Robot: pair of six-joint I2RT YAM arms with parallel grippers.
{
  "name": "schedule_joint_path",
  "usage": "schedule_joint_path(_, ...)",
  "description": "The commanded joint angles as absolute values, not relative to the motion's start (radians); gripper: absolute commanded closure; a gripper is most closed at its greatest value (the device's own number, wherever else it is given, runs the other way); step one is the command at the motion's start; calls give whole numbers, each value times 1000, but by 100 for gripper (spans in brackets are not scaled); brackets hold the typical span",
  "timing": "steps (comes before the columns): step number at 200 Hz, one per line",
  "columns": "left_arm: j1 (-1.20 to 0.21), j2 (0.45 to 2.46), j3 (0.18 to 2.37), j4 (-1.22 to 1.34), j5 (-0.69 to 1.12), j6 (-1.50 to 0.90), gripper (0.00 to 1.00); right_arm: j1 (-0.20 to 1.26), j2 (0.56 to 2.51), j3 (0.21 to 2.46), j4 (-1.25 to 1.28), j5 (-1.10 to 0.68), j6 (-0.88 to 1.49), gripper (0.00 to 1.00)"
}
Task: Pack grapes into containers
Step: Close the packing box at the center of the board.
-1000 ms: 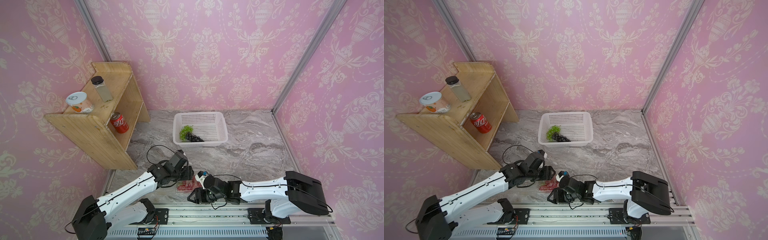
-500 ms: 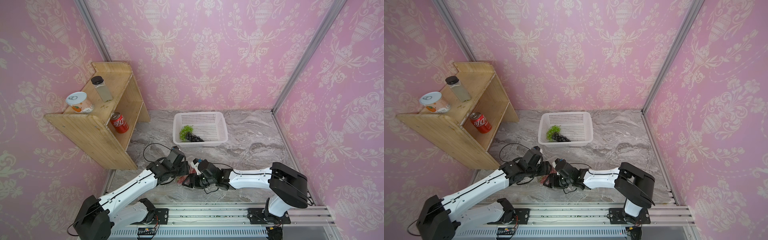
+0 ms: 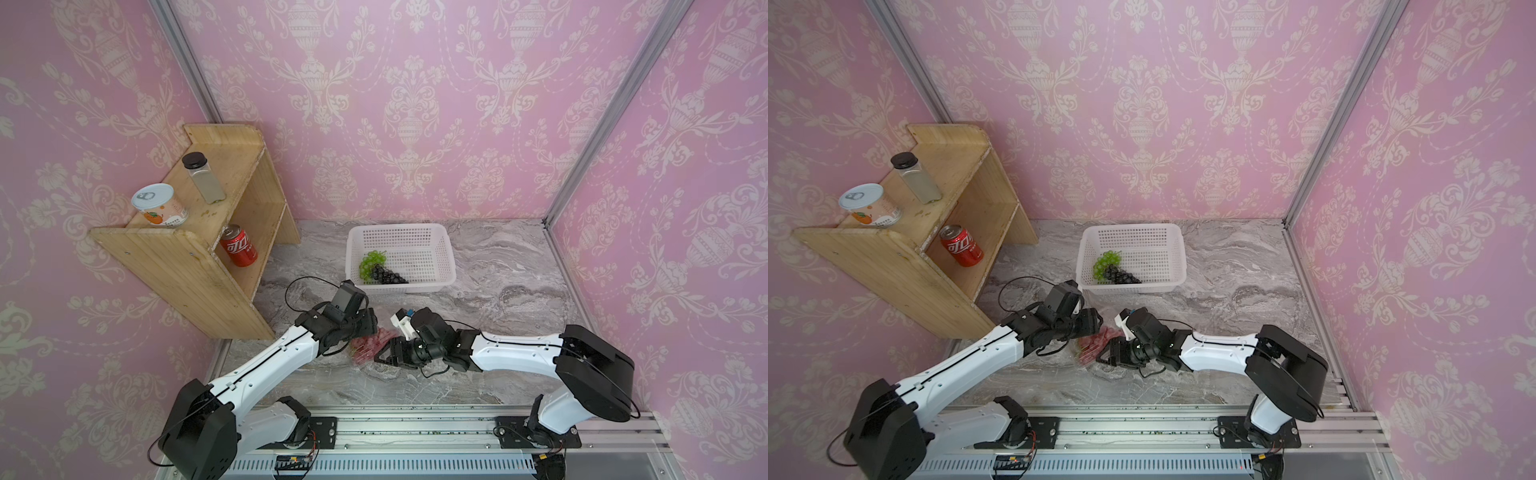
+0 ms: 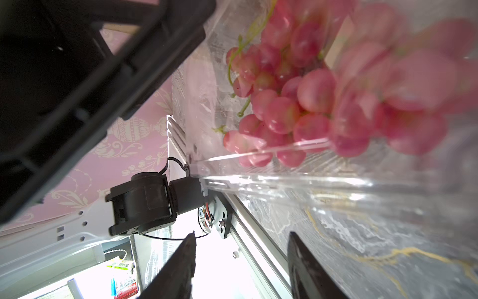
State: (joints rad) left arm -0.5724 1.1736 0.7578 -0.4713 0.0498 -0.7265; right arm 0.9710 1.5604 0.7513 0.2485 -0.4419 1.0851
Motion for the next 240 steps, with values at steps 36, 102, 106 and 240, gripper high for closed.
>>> schedule_joint_path(36,-570,1169,764,-471,121,-726,32,876,1512,616,330,-503,1174,45)
schedule_joint_path(102,-580,1170,770,-496,143,-729,32,739,1535,695,146,-584,1084,46)
schedule_joint_path(106,-580,1170,770,-498,143,-729,33,730,1537,700,129,-587,1076,46)
schedule_joint_path(240,-591,1215,778,-493,157,-721,33,633,1622,813,95,-703,1000,55)
